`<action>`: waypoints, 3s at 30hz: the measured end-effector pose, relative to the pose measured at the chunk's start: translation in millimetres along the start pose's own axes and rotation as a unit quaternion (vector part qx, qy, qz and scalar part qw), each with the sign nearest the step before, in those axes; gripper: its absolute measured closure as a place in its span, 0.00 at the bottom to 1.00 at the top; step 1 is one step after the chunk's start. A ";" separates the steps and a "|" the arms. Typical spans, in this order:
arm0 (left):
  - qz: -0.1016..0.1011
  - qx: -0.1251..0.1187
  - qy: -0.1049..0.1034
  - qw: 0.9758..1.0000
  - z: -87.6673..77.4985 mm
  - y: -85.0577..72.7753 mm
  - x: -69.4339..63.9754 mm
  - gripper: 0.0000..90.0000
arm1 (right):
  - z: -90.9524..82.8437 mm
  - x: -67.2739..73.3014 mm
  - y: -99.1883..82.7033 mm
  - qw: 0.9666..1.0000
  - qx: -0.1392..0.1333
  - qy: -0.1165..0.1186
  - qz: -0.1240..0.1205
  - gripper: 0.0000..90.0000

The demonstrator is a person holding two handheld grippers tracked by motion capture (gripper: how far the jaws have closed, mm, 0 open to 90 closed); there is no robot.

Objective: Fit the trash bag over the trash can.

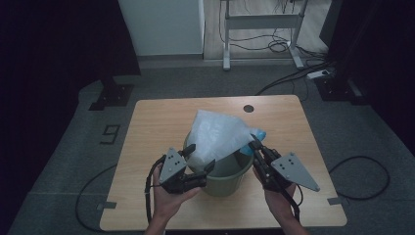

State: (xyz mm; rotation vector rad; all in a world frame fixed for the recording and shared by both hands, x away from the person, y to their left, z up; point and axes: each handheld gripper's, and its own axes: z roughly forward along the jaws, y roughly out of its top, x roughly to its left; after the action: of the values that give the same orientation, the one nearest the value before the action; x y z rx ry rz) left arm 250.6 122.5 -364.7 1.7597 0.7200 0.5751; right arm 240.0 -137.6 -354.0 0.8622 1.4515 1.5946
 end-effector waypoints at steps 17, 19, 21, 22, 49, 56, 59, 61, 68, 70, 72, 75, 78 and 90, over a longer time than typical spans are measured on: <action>0.007 0.000 0.040 0.999 -9.9 -13.0 3.8 0.27 | 1.9 -6.7 3.7 1.000 0.004 -0.008 0.019 0.98; 0.013 -0.001 0.050 0.999 -9.7 -11.4 2.2 0.29 | 1.8 -6.0 4.8 1.000 0.002 -0.005 0.021 0.98; 0.023 0.002 0.058 0.998 -6.6 -8.5 -0.2 0.30 | 2.2 -2.0 5.7 1.000 0.001 0.002 0.021 0.98; 0.028 0.004 0.060 0.998 -4.1 -6.6 -1.9 0.31 | 2.6 0.7 6.3 1.000 0.000 0.007 0.020 0.98; -0.018 -0.021 0.044 0.999 0.9 -13.7 17.7 1.00 | -10.2 30.0 -9.5 0.994 0.039 0.101 0.009 0.56; -0.041 -0.030 0.054 0.997 -7.7 -16.2 28.1 1.00 | -47.3 18.5 -17.3 0.993 0.039 0.109 0.022 0.45; -0.052 -0.032 0.053 0.997 -9.7 -17.5 30.9 1.00 | -60.1 8.8 -22.3 0.994 0.041 0.102 0.029 0.45; -0.055 -0.032 0.053 0.997 -10.5 -18.5 31.6 1.00 | -63.8 1.4 -28.9 0.993 0.052 0.094 0.038 0.45; -0.063 -0.031 0.053 0.996 -12.4 -23.8 34.6 1.00 | -59.1 -14.1 -53.2 0.992 0.085 0.070 0.055 0.45; -0.064 -0.030 0.053 0.996 -12.6 -24.7 35.1 1.00 | -56.2 -16.4 -58.8 0.992 0.093 0.067 0.058 0.44; -0.065 -0.030 0.052 0.996 -12.7 -25.6 35.2 1.00 | -54.1 -15.2 -61.8 0.991 0.099 0.069 0.060 0.44; -0.066 -0.031 0.052 0.996 -13.0 -26.5 34.8 1.00 | -50.9 -10.6 -64.3 0.990 0.104 0.075 0.058 0.44; -0.066 -0.031 0.051 0.996 -13.7 -26.7 34.4 1.00 | -48.4 -2.7 -67.4 0.989 0.109 0.086 0.056 0.43; -0.067 -0.030 0.052 0.996 -12.7 -26.9 34.8 1.00 | -45.6 28.1 -75.1 0.985 0.119 0.115 0.043 0.42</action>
State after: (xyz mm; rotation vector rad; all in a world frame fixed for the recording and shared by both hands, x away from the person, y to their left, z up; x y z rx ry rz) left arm 261.1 161.8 -385.8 1.6204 0.8776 0.5944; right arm 195.2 -131.2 -434.5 0.9077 1.8181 1.6503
